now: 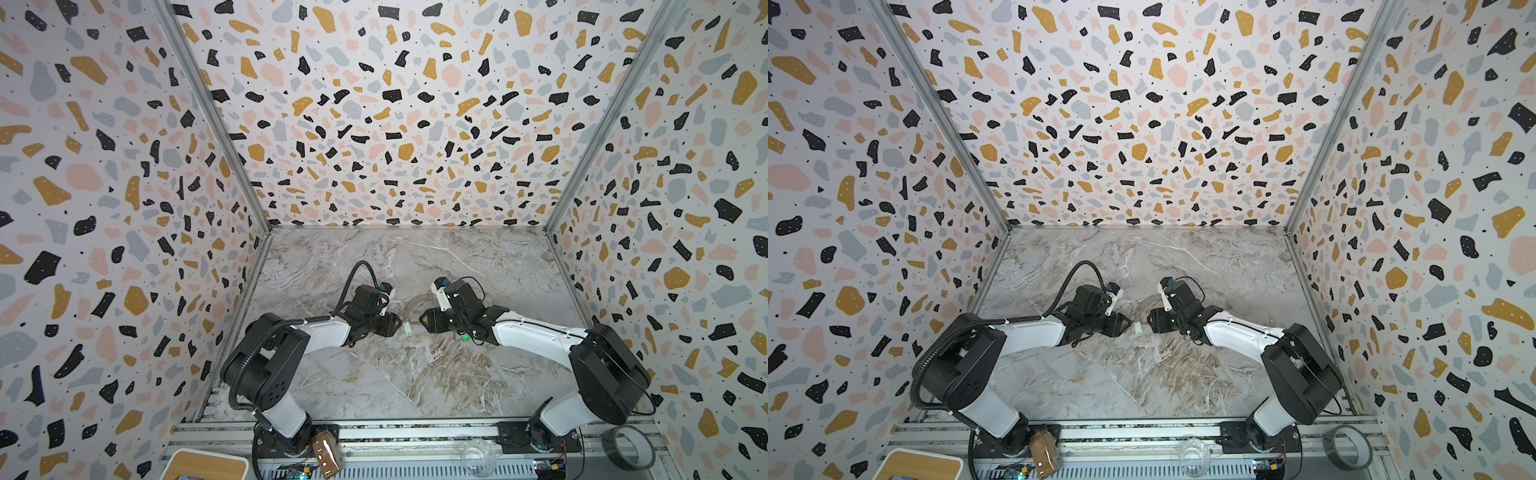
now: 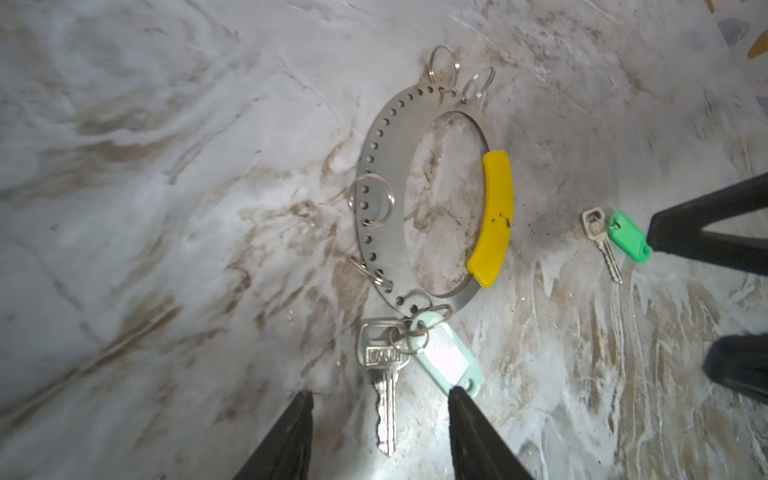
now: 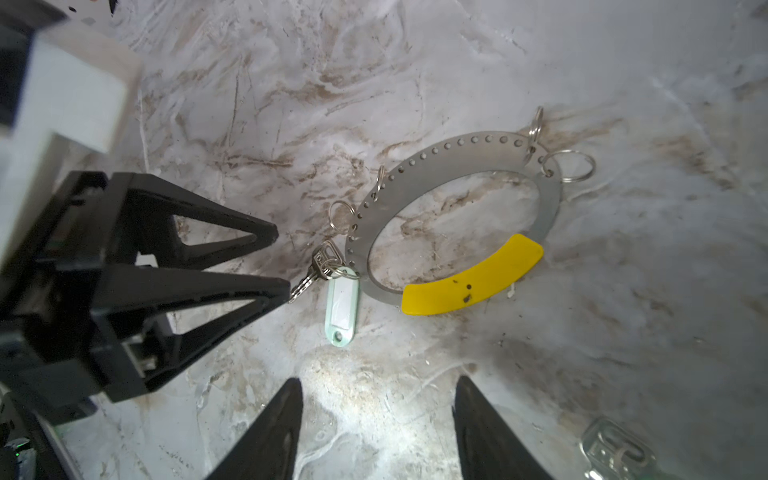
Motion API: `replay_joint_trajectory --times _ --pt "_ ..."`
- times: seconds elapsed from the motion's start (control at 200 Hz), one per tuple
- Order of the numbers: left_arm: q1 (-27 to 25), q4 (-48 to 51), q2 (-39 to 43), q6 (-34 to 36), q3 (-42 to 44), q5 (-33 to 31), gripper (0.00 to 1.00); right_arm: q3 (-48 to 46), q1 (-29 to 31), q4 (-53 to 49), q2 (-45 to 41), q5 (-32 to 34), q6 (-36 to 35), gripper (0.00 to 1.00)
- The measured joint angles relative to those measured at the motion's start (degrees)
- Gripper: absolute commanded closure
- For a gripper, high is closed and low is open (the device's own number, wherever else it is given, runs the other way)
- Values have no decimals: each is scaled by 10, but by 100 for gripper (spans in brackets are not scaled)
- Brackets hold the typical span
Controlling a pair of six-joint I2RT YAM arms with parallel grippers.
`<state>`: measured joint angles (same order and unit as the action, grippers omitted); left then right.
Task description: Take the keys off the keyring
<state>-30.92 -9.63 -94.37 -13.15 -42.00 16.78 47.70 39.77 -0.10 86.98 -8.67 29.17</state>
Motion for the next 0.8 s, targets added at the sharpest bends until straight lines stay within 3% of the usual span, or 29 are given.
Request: replay_joint_trajectory --times 0.456,0.801 --pt "-23 -3 -82 31 -68 3 44 -42 0 7 -26 31 8 40" --pt "-58 -48 -85 8 -46 56 47 -44 0 0 -30 36 8 39"
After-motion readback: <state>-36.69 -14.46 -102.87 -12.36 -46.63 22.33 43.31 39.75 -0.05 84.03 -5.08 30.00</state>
